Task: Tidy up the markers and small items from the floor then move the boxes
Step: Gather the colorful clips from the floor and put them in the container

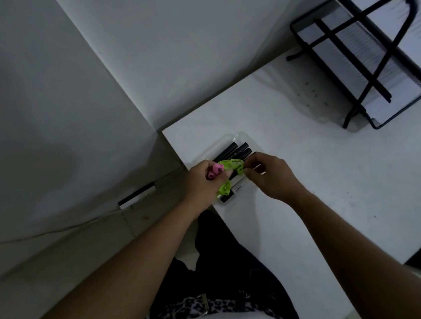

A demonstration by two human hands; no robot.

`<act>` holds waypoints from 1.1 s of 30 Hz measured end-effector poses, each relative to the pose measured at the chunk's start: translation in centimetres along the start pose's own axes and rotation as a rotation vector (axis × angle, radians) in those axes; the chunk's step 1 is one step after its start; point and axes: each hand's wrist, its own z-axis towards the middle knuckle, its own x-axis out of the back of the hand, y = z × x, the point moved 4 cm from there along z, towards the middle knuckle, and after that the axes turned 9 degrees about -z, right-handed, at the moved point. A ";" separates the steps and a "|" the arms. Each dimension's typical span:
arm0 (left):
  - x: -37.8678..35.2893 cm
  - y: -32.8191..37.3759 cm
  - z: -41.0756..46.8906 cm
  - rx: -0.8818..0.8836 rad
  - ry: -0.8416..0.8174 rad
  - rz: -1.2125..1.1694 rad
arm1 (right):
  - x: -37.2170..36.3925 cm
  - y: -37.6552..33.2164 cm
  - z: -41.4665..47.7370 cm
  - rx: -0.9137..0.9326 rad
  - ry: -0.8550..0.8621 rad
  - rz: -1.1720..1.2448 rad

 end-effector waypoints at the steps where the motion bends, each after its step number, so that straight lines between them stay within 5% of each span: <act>1: -0.2 -0.1 0.0 -0.003 -0.003 0.009 | 0.0 -0.3 -0.1 0.053 0.022 -0.024; 8: -0.4 -0.6 0.5 -0.016 0.008 0.067 | -1.3 -1.9 0.0 0.278 0.013 -0.181; 33: -0.4 0.5 -0.7 -0.296 -0.114 0.576 | -0.7 -1.5 0.3 0.199 0.068 -0.295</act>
